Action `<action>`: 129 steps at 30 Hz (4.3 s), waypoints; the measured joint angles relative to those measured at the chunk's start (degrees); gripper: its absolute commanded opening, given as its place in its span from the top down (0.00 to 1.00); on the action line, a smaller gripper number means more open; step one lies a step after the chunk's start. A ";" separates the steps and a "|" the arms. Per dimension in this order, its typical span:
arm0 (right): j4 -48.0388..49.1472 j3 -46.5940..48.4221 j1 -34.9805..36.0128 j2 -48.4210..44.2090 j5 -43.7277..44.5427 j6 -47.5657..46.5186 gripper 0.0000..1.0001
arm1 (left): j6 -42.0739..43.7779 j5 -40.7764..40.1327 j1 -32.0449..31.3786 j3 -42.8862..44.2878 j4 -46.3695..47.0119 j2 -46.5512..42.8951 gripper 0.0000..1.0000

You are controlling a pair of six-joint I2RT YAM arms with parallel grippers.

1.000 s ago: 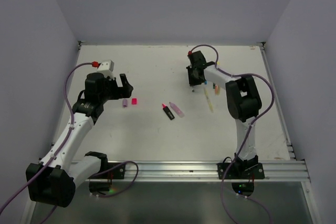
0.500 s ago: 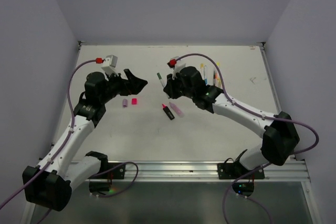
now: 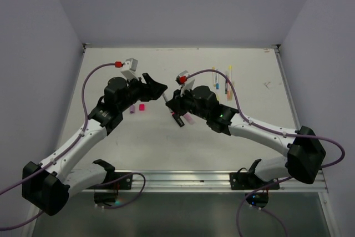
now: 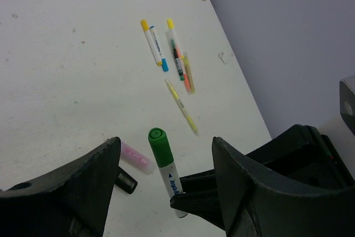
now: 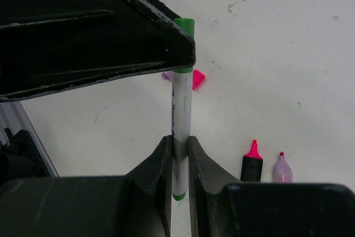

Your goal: Open the pen caps

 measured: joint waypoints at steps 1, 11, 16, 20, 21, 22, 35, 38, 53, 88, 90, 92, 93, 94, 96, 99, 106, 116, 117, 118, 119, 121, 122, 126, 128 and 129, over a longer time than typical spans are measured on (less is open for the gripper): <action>0.33 -0.13 0.09 -0.02 0.00 0.00 1.00 | -0.28 -0.59 -0.35 0.26 0.02 0.57 0.32; 2.32 -0.33 0.70 -0.37 0.07 -0.39 1.00 | -1.42 -4.59 -2.38 0.96 0.04 3.08 0.58; 2.45 -0.39 0.81 -0.37 0.09 -0.42 1.00 | -2.19 -4.90 -2.82 0.96 0.35 3.58 0.87; 3.69 -1.27 0.94 -0.50 0.13 -0.42 0.86 | -2.86 -4.68 -3.41 1.22 1.03 3.56 1.00; 3.98 -1.44 0.94 -0.52 0.15 -0.42 0.78 | -2.89 -4.70 -3.41 1.22 1.03 3.56 1.00; 4.31 -1.66 0.94 -0.59 0.04 -0.37 0.73 | -2.80 -4.70 -3.43 1.22 1.05 3.54 1.00; 6.43 -4.11 0.28 -1.79 -7.93 0.72 0.44 | 1.14 -0.70 -3.41 -1.62 4.28 -1.60 1.00; 7.28 -4.11 -0.13 -1.79 -9.31 1.16 0.44 | 1.66 1.42 -3.41 -2.75 5.75 -2.05 1.00; 8.11 -1.57 -0.76 1.22 -9.86 1.66 1.00 | 3.13 3.91 -3.41 -4.74 8.68 -2.32 1.00; 16.44 -19.67 -0.09 4.15 -16.39 1.68 1.00 | 2.54 -11.30 6.54 5.77 28.70 0.70 1.00; 14.01 -20.70 -0.09 4.46 -16.87 1.73 1.00 | 2.03 -12.07 7.30 6.75 32.02 -0.35 1.00; 12.74 -20.63 -0.11 4.17 -16.92 1.68 1.00 | 2.10 -12.15 7.43 7.21 32.65 -0.85 1.00; 11.82 -20.41 -0.11 3.74 -16.65 1.49 1.00 | 2.32 -12.20 7.45 7.50 31.89 -0.83 1.00; 10.27 -19.87 -0.13 3.10 -16.04 1.14 1.00 | 2.73 -12.28 7.50 7.78 30.45 -0.70 1.00; 6.45 -18.05 -0.31 1.75 -14.53 0.28 1.00 | 3.91 -12.61 7.67 8.46 25.77 -0.35 1.00; 0.92 -14.01 -1.66 0.37 -11.65 -1.16 1.00 | 7.10 -14.19 8.31 10.38 14.56 0.92 1.00; -11.69 -3.17 -12.07 3.67 -6.62 -3.26 1.00 | 14.84 -19.50 12.59 12.41 -11.74 7.08 0.98; -25.68 8.92 -16.90 17.73 -4.31 -8.33 0.98 | 19.80 -20.63 19.21 12.37 -29.44 22.08 0.88; -26.34 9.44 -16.92 18.73 -4.39 -8.85 0.97 | 20.22 -20.46 19.54 12.28 -29.81 23.45 0.87; -26.97 9.86 -16.96 19.63 -4.50 -9.29 0.96 | 20.59 -20.20 19.82 12.28 -30.18 24.81 0.86; -27.41 10.12 -16.96 20.37 -4.66 -9.70 0.96 | 20.90 -19.98 19.96 12.28 -30.34 26.14 0.85; -28.24 10.73 -16.96 21.97 -5.03 -10.49 0.96 | 21.42 -19.52 20.13 12.28 -30.64 28.44 0.85; -28.30 11.06 -16.96 22.82 -5.35 -10.80 0.96 | 21.77 -19.34 20.17 12.28 -30.75 29.44 0.85; -28.55 11.93 -16.96 26.12 -6.10 -11.78 0.93 | 22.95 -18.88 20.55 12.31 -31.04 32.44 0.82; -28.59 12.09 -16.96 27.26 -6.12 -12.02 0.93 | 23.50 -18.78 20.90 12.33 -31.01 33.42 0.81; -28.61 12.17 -16.96 27.74 -6.12 -12.11 0.92 | 23.76 -18.71 21.05 12.33 -30.93 33.92 0.81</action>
